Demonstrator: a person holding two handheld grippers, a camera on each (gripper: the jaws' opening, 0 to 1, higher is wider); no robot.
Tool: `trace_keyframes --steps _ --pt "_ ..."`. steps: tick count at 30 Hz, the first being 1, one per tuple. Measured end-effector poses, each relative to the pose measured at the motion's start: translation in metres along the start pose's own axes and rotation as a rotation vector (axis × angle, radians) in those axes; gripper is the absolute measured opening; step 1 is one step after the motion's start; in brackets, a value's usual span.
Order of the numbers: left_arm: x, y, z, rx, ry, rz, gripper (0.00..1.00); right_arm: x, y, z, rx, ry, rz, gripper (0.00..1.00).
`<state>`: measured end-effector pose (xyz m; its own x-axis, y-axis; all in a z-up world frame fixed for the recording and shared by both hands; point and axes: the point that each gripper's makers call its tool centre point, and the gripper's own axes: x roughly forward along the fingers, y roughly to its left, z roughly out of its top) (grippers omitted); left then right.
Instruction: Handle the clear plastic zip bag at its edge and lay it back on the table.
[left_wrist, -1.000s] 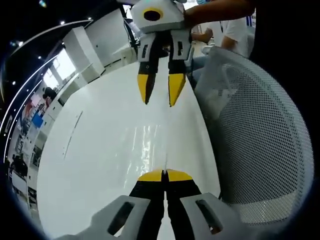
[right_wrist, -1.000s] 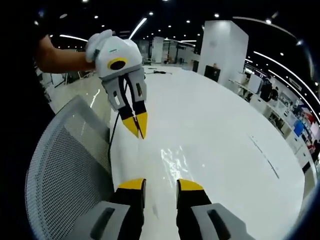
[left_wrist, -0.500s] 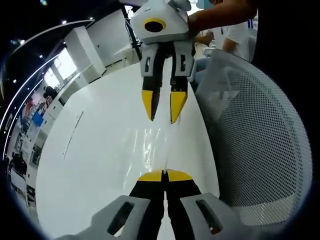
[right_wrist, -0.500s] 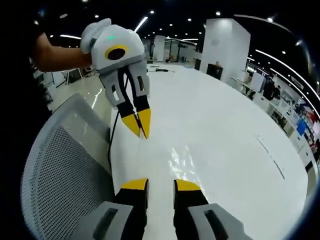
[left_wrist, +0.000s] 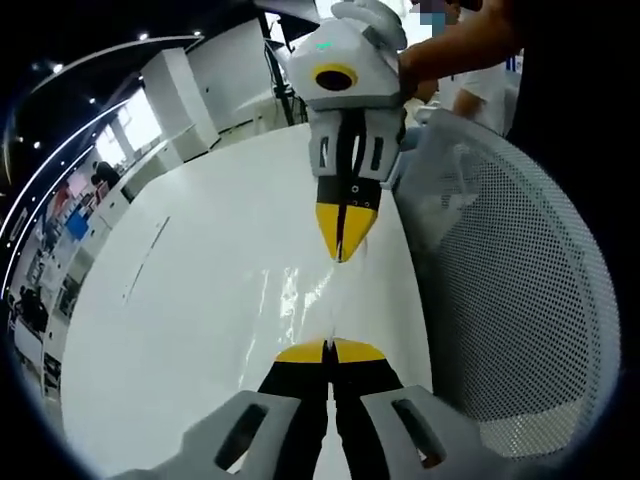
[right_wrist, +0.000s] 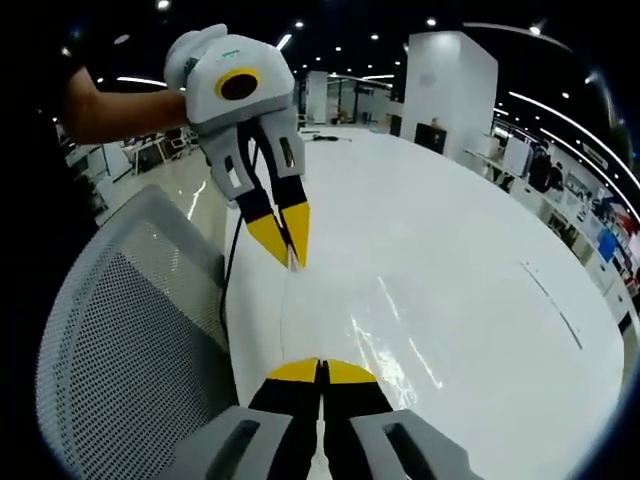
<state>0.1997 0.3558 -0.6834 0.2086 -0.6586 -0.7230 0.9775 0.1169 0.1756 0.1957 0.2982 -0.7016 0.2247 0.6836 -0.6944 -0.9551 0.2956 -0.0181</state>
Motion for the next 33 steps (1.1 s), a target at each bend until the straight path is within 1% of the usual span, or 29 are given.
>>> trace_keyframes --steps 3,6,11,13,15,17,20,24,28,29,33 --pt "0.000 0.001 0.000 -0.013 -0.003 0.004 0.00 0.000 -0.002 0.000 -0.010 0.005 -0.006 0.00" --pt "-0.001 0.002 0.000 -0.019 -0.005 0.005 0.00 0.000 -0.004 0.000 -0.001 0.004 -0.007 0.00" --pt "-0.004 0.006 0.004 -0.019 -0.029 0.025 0.00 -0.001 -0.006 0.001 0.002 0.001 -0.012 0.00" --pt "-0.006 0.007 0.006 -0.023 -0.036 0.033 0.03 -0.001 -0.006 0.000 0.004 0.005 -0.011 0.00" --pt "-0.010 0.010 0.010 -0.028 -0.060 0.050 0.06 -0.001 -0.007 0.000 0.005 0.008 -0.010 0.00" --pt "-0.013 0.010 0.013 -0.041 -0.078 0.052 0.09 -0.001 -0.006 0.000 0.009 0.009 -0.008 0.00" --pt "-0.014 0.008 0.016 -0.021 -0.081 0.055 0.11 -0.002 -0.008 0.000 0.020 0.009 -0.007 0.00" --pt "-0.014 0.002 0.025 0.004 -0.093 0.039 0.12 -0.002 -0.010 0.001 0.030 0.010 -0.008 0.00" --pt "-0.016 0.005 0.036 0.043 -0.116 0.054 0.16 -0.003 -0.011 0.001 0.036 0.013 -0.008 0.00" --pt "-0.018 0.006 0.040 0.049 -0.134 0.058 0.18 -0.003 -0.011 0.001 0.035 0.014 -0.008 0.00" --pt "-0.024 0.009 0.052 0.052 -0.165 0.062 0.17 -0.003 -0.009 0.000 0.034 0.026 -0.007 0.00"
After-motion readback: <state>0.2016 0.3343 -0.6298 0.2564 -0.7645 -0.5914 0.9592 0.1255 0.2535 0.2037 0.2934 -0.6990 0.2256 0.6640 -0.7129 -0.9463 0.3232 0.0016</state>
